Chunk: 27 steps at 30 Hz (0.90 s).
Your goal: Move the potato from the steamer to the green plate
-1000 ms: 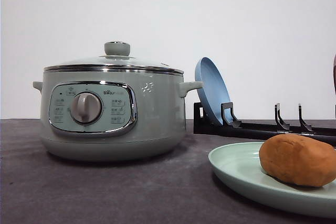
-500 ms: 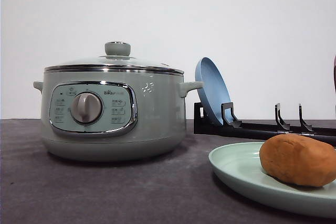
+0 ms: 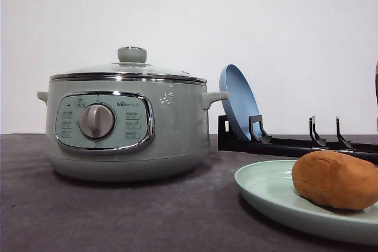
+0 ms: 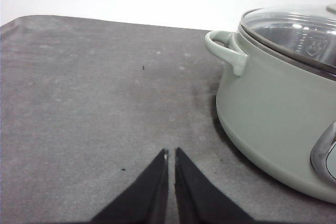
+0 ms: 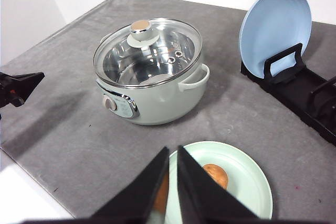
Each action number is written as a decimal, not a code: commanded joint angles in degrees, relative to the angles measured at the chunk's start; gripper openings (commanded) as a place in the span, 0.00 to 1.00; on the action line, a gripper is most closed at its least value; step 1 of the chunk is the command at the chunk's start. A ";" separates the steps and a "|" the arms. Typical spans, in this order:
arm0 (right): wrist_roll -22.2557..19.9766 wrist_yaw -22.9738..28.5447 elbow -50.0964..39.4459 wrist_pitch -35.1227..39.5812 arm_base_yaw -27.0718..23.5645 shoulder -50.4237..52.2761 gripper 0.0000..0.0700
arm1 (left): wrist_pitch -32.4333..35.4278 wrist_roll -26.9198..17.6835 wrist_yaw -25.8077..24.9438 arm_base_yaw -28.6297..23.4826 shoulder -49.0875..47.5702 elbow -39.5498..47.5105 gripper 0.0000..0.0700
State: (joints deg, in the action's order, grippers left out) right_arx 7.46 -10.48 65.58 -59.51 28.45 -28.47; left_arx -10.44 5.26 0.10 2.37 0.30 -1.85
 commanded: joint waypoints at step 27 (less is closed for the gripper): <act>-6.75 0.41 -44.54 51.81 -24.05 18.78 0.02 | -0.42 -0.69 0.17 -0.11 -0.07 1.16 0.03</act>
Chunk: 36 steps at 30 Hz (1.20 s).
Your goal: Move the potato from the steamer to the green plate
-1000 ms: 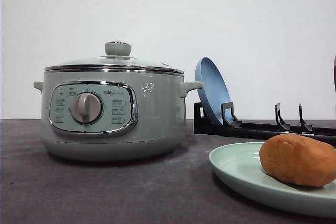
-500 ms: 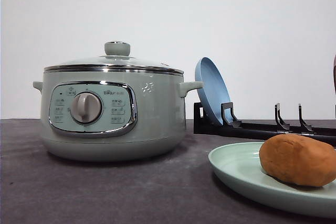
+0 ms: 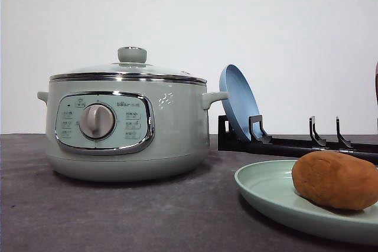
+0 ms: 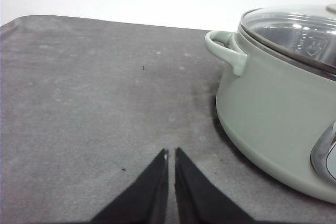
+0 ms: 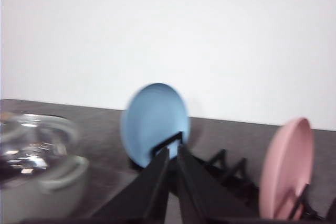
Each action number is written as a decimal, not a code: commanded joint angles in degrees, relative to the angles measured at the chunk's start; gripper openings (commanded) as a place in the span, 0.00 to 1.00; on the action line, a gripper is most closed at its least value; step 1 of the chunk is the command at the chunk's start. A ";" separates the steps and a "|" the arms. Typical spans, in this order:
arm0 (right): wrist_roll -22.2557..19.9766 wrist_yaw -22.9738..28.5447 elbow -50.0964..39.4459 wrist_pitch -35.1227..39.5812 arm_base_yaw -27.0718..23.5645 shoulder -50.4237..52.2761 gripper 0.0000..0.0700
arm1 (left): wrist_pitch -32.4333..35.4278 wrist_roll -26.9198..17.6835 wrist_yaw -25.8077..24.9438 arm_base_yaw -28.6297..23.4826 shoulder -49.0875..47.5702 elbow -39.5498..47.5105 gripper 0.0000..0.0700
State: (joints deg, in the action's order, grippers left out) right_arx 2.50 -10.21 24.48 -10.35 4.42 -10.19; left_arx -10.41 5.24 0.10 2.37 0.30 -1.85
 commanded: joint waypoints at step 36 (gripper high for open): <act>-1.68 8.75 -23.83 1.47 -1.93 9.98 0.02 | -0.42 -0.68 0.17 -0.11 -0.07 1.16 0.03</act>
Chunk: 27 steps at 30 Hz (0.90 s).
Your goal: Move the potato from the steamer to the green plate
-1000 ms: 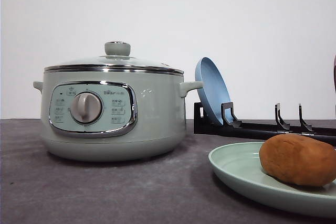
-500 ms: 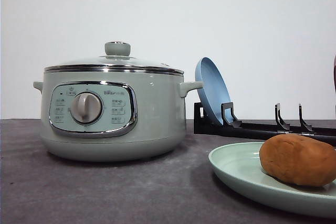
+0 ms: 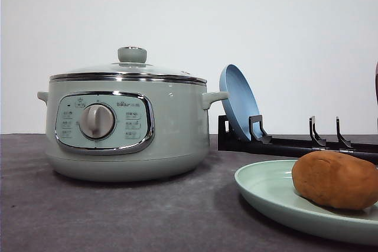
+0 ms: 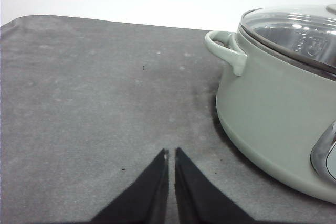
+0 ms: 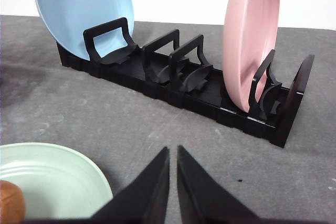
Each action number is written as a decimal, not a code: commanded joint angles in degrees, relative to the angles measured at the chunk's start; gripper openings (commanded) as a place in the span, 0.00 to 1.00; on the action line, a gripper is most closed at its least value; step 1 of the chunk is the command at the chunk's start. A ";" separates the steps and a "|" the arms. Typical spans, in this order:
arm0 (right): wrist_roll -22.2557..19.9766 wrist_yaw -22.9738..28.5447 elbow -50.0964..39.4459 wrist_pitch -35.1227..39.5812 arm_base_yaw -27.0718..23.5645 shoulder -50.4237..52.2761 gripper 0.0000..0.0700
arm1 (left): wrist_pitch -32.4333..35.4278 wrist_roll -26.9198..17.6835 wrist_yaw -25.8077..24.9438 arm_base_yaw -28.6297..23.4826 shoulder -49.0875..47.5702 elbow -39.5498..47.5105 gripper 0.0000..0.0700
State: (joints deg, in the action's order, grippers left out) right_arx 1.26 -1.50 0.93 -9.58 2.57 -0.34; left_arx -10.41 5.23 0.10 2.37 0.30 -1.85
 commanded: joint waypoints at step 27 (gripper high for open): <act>-0.44 0.04 -0.28 0.70 -0.07 0.13 0.02 | -0.42 -0.66 0.17 -0.11 -0.07 1.16 0.03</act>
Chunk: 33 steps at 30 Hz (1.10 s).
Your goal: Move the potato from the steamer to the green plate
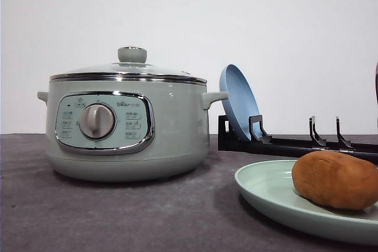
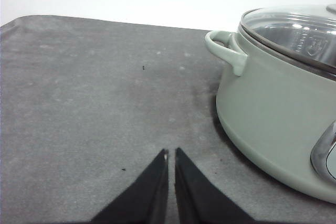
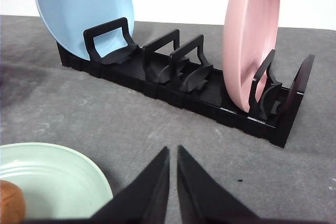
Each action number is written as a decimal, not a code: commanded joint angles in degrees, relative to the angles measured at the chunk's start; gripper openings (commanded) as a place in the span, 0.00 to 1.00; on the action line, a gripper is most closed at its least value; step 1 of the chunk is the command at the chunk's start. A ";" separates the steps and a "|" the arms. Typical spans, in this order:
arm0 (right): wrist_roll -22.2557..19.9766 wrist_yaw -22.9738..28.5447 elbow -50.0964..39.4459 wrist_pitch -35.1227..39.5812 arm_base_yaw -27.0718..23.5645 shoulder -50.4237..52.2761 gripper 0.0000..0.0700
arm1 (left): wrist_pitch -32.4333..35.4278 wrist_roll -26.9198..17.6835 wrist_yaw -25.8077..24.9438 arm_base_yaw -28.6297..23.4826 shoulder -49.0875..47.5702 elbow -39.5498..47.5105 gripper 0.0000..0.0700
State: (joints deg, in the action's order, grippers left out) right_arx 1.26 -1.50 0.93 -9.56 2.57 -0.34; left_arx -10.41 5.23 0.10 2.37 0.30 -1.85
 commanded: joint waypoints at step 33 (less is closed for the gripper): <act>-0.44 0.04 -0.28 0.68 -0.07 0.13 0.02 | -0.42 -0.66 0.17 -0.11 -0.07 1.16 0.03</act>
State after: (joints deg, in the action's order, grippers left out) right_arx 1.26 -1.50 0.93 -9.56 2.57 -0.34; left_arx -10.43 5.23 0.10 2.37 0.30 -1.85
